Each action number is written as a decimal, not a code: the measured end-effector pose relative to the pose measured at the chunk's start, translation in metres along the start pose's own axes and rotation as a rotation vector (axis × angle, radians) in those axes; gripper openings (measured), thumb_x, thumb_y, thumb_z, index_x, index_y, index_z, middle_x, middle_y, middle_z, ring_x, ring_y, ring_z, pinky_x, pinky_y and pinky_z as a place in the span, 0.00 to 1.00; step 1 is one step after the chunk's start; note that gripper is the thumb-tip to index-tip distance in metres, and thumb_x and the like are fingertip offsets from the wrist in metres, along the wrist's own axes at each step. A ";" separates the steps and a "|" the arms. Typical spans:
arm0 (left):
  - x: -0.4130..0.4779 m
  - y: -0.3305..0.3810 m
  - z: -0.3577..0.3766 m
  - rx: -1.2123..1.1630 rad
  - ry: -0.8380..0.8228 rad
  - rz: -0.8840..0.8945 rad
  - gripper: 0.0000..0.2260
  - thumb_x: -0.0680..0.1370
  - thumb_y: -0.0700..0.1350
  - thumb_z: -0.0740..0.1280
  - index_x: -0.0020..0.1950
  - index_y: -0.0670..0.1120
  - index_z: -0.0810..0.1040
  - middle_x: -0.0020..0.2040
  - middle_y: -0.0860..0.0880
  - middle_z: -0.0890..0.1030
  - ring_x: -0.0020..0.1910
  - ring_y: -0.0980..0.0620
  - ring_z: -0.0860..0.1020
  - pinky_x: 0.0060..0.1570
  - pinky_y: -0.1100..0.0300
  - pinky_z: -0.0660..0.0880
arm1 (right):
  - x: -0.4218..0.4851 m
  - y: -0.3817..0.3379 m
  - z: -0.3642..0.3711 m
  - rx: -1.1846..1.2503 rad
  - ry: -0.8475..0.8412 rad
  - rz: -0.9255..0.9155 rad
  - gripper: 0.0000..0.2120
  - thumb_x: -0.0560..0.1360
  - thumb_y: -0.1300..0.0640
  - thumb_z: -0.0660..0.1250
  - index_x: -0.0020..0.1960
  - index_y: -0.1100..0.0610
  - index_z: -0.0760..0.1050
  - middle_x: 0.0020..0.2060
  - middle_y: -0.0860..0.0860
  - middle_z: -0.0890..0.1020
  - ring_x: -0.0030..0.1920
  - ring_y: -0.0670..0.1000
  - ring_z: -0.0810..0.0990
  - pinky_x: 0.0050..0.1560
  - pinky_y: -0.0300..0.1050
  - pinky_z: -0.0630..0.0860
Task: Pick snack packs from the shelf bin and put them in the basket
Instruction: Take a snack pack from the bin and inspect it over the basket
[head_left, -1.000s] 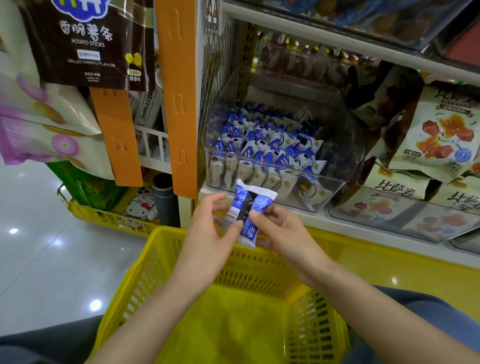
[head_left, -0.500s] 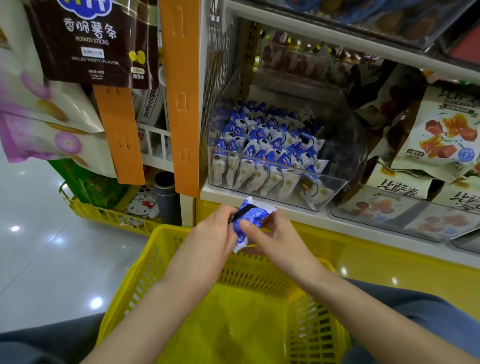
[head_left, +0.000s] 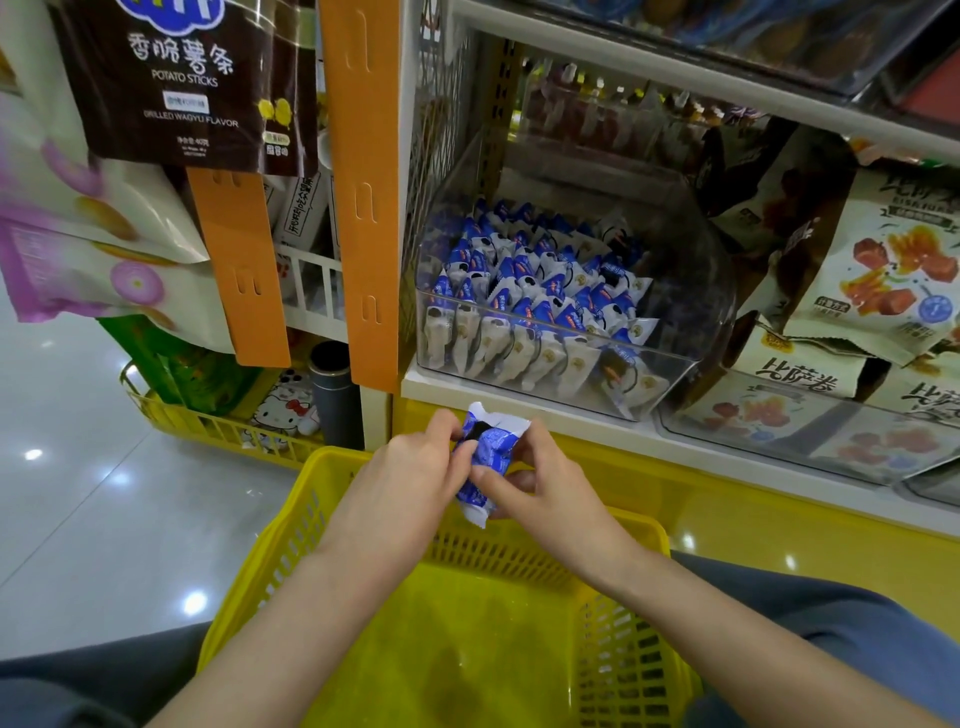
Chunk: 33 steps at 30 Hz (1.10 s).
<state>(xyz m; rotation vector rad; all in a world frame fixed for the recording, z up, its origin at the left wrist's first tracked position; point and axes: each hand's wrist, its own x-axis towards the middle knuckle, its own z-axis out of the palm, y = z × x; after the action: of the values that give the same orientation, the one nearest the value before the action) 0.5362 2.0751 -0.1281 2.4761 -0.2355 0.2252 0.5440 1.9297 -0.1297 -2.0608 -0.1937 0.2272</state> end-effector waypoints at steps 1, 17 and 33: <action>0.000 0.000 0.000 0.006 0.003 0.006 0.11 0.80 0.52 0.56 0.55 0.47 0.70 0.42 0.49 0.79 0.41 0.48 0.78 0.39 0.51 0.76 | 0.000 0.002 0.000 -0.043 0.002 -0.029 0.14 0.73 0.52 0.69 0.54 0.54 0.68 0.46 0.44 0.80 0.43 0.47 0.83 0.44 0.50 0.81; 0.002 -0.004 0.012 -0.264 0.045 -0.079 0.10 0.76 0.43 0.64 0.57 0.49 0.76 0.37 0.60 0.76 0.37 0.60 0.78 0.41 0.60 0.78 | 0.003 0.002 -0.001 0.131 0.102 0.029 0.10 0.75 0.53 0.66 0.53 0.54 0.69 0.45 0.46 0.79 0.32 0.41 0.76 0.31 0.33 0.71; 0.003 0.018 -0.001 -1.033 0.059 -0.337 0.05 0.77 0.46 0.61 0.51 0.51 0.75 0.42 0.57 0.83 0.41 0.67 0.80 0.40 0.75 0.73 | -0.014 -0.005 0.008 -0.410 0.143 -0.469 0.24 0.75 0.49 0.62 0.69 0.54 0.64 0.62 0.48 0.67 0.62 0.43 0.69 0.60 0.34 0.69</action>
<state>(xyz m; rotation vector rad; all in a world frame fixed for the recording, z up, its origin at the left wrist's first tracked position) 0.5351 2.0611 -0.1156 1.4448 0.0901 0.0109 0.5279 1.9361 -0.1279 -2.3498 -0.6698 -0.2692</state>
